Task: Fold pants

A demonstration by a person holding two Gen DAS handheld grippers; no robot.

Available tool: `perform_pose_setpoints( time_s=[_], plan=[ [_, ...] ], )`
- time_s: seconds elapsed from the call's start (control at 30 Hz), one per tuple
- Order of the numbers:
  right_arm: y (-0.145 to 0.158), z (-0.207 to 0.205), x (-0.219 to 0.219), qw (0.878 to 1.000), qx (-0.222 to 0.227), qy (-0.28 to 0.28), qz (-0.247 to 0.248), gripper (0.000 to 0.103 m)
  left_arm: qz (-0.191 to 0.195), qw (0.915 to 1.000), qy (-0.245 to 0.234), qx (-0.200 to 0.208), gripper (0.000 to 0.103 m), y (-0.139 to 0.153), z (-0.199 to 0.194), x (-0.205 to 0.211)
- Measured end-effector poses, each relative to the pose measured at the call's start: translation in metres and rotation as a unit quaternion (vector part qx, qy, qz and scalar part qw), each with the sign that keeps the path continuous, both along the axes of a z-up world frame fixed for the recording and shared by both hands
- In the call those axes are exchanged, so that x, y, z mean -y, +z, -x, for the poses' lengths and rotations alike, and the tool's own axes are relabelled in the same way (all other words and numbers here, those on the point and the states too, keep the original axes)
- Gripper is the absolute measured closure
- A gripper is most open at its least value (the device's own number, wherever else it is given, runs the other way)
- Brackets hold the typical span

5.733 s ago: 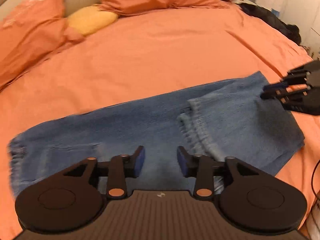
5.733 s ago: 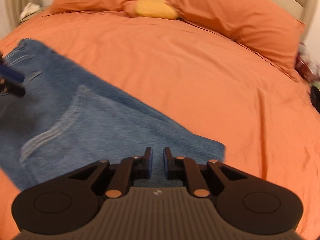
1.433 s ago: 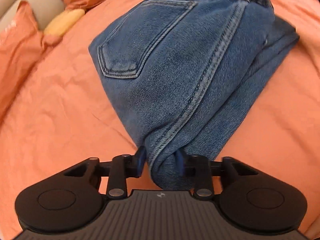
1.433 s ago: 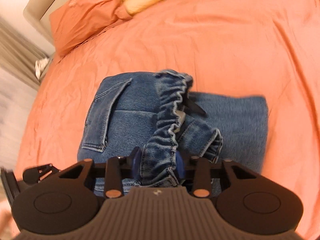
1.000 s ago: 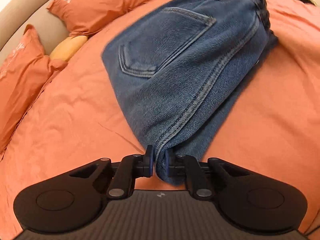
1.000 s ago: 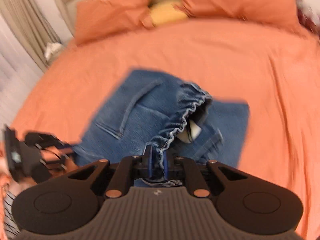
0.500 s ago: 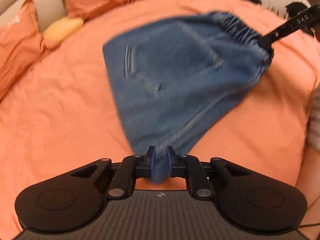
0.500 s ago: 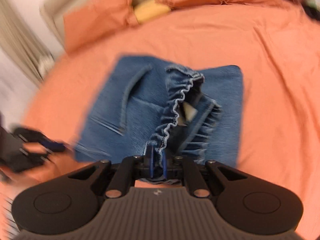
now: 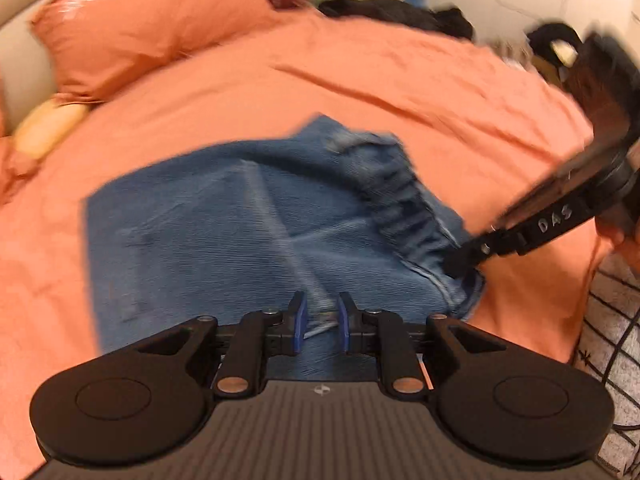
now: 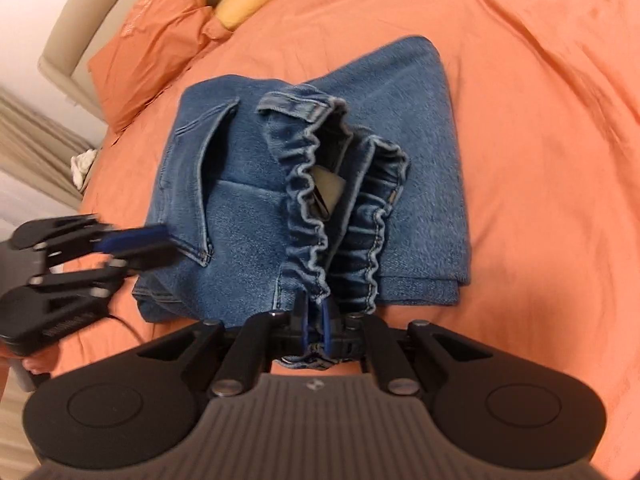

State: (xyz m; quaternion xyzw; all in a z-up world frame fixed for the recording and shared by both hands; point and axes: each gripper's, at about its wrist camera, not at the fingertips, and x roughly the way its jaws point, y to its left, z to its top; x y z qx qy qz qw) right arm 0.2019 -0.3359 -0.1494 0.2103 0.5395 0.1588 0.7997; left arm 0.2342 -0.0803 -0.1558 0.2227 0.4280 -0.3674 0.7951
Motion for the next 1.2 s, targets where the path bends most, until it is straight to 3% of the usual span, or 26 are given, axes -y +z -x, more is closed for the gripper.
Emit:
perform_pose_setpoints(
  time_s=[0.13,0.2,0.23,0.4,0.57,0.8,0.83,0.87,0.9,1.0,1.2],
  plan=[
    [0.012,0.002,0.007,1.000,0.015,0.000,-0.006,0.085,-0.055,0.9982,-0.023,-0.008,0.095,-0.023,0.009,0.018],
    [0.016,-0.001,0.017,0.999,0.023,-0.018,-0.023,0.051,-0.069,0.9969,-0.028,-0.024,0.100,-0.026,0.007,0.022],
    [0.016,-0.005,0.022,0.999,0.024,-0.029,-0.035,0.047,-0.074,0.9962,-0.032,-0.034,0.103,-0.026,0.005,0.024],
    [0.010,-0.034,0.032,0.994,0.020,-0.073,-0.081,0.047,-0.104,0.9925,-0.043,-0.047,0.103,-0.030,0.002,0.035],
    [-0.002,-0.057,0.030,0.992,0.007,-0.092,-0.083,0.046,-0.124,0.9897,-0.046,-0.055,0.103,-0.034,-0.004,0.047],
    [-0.028,-0.071,0.036,0.984,-0.020,-0.118,-0.134,0.042,-0.119,0.9893,-0.046,-0.071,0.103,-0.037,-0.016,0.052],
    [-0.030,-0.071,0.037,0.983,-0.020,-0.121,-0.138,0.044,-0.117,0.9894,-0.045,-0.073,0.103,-0.037,-0.017,0.052],
    [-0.028,-0.072,0.038,0.983,-0.014,-0.117,-0.142,0.060,-0.116,0.9895,-0.045,-0.074,0.103,-0.037,-0.019,0.051],
    [-0.026,-0.073,0.037,0.984,-0.010,-0.112,-0.137,0.066,-0.114,0.9896,-0.044,-0.075,0.103,-0.035,-0.020,0.053],
    [-0.008,-0.074,0.027,0.992,0.013,-0.079,-0.097,0.078,-0.104,0.9909,-0.040,-0.076,0.103,-0.033,-0.023,0.048],
    [0.060,-0.079,0.006,0.994,0.095,0.001,-0.046,0.083,-0.053,0.9960,-0.049,-0.053,0.103,-0.002,-0.024,0.027]
  ],
)
